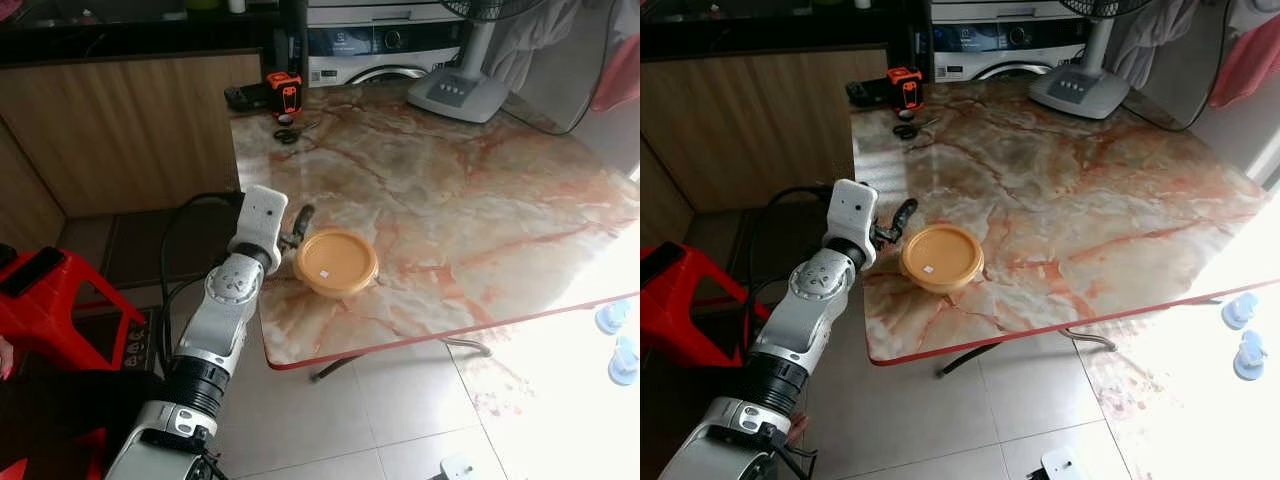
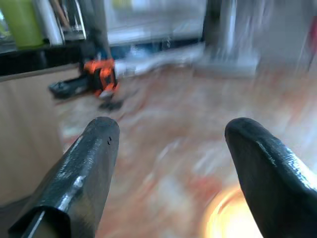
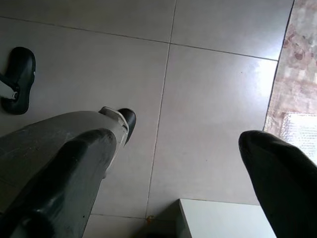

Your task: Restocking fridge

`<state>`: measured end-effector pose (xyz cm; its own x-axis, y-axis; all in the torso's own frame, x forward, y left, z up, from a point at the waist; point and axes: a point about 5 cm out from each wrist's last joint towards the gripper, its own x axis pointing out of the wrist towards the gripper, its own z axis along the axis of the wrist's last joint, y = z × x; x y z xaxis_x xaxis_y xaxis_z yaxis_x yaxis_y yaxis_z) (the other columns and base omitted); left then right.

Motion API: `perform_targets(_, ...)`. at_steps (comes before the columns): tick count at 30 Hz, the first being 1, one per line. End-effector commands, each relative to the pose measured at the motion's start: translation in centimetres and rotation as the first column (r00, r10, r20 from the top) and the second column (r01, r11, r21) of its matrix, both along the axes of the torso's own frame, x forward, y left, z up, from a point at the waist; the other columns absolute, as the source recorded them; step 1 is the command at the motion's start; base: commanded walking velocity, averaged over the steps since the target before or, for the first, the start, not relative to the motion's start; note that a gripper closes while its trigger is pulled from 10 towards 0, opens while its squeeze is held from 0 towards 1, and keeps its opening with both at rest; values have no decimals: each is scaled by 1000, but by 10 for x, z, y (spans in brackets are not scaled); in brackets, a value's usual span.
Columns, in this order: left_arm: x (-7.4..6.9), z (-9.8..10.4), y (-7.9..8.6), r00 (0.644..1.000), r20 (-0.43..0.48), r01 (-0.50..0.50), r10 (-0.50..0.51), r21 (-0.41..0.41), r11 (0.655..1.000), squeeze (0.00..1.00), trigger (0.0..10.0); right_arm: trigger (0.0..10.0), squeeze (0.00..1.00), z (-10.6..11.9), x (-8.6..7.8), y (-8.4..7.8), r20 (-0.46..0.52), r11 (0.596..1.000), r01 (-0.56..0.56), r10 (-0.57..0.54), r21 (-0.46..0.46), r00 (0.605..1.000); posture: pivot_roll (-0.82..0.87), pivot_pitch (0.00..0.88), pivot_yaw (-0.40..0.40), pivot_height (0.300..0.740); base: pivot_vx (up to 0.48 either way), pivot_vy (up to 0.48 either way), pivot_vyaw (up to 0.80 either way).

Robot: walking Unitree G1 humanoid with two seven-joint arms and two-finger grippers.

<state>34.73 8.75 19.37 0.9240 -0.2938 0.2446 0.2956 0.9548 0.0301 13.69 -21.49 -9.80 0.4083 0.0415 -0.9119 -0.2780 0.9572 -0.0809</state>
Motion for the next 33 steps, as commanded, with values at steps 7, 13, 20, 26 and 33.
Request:
perform_targets(7, -11, -20, 2, 993, -121, -16, -16, -262, 965, 0, 10000, 10000, 0, -1, -3, -2, -7, 1000, 7, -7, -5, 1000, -77, 41, -37, 740, 0, 0, 0)
perform_targets(13, -19, -39, 5, 968, -248, -116, -19, -519, 847, 0, 10000, 10000, 0, -1, -2, -2, -8, 1000, 4, -4, -5, 1000, -75, 39, -39, 740, 0, 0, 0)
perform_targets(20, -14, -52, 9, 946, -323, -179, -6, -538, 824, 0, 10000, 10000, 0, 0, -2, -2, -6, 1000, 4, -4, -6, 1000, -77, 37, -39, 740, 0, 0, 0)
perform_targets(26, -7, -61, 11, 929, -369, -189, -21, -524, 831, 1000, 10000, 10000, 0, 0, -1, -2, -5, 1000, 6, -6, -7, 1000, -80, 33, -40, 740, 0, 0, 0)
perform_targets(33, -3, -63, 9, 921, -387, -177, -51, -531, 829, 0, 10000, 10000, 0, 0, -1, -2, -2, 1000, 8, -8, -7, 1000, -83, 30, -42, 740, 0, 0, 0)
